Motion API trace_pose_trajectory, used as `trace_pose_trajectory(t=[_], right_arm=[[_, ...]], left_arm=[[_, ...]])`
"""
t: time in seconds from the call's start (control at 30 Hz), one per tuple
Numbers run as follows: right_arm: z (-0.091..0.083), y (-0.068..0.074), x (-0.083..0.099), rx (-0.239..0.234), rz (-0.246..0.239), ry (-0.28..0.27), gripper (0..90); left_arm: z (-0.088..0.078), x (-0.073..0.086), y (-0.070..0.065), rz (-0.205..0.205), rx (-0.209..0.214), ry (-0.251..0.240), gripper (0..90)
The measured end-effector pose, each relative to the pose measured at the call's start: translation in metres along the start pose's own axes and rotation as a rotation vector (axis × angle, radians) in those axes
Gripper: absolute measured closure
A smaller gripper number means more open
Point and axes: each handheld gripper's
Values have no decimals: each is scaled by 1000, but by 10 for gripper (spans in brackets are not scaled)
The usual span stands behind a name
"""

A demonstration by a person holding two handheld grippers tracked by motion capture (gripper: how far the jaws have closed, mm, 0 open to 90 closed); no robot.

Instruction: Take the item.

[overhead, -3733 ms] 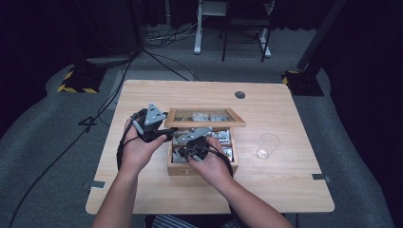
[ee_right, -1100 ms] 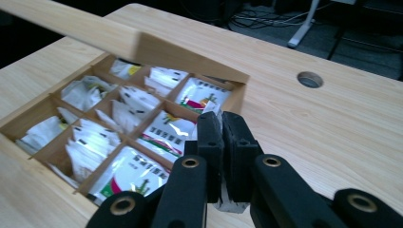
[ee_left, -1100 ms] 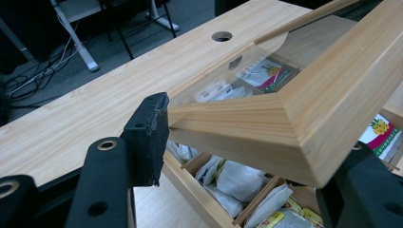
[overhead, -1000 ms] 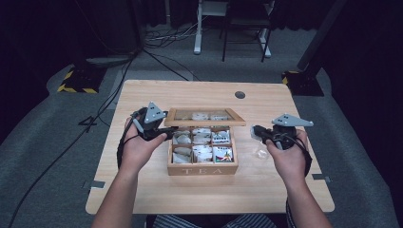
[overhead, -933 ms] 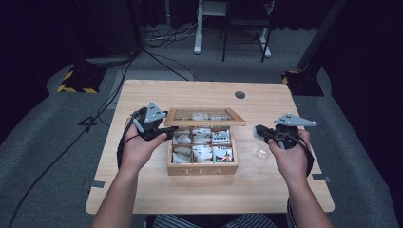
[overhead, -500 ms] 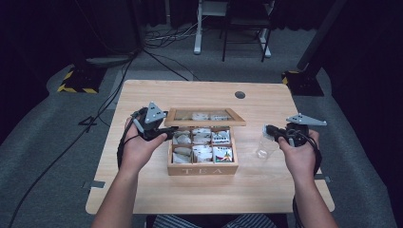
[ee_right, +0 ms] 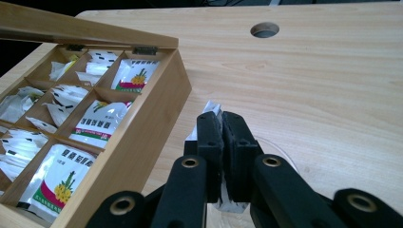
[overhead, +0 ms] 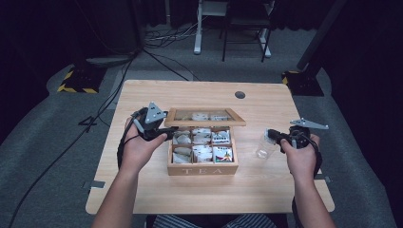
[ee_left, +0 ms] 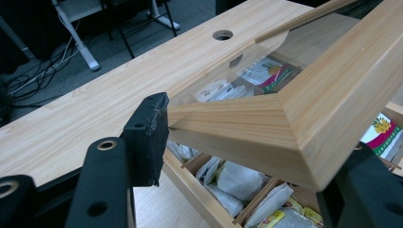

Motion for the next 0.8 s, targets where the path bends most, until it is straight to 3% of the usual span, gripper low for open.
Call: trace_pose_trajectory(t=[0.37,0.43,0.57,0.8], right_arm=[[3,-8,13,5,42,25,867],[3,-8,14,9,49,43,791],[0,-2,11,71,-41,50,661],[-3,-8,5,121,-115,39,522]], left_arm=[[1,0,-1,3,-3,6,427],[1,1,-1,4,-3,9,425],[2,1,-1,4,-4,8,425],[2,1,-1,8,-6,10,425]])
Point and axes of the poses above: each handheld gripper's, and its own axes: z roughly forward along the jaws, x roughly out of its underside, y roughly to its left, and after that the axes turned 13 degrees about -y, right-handed
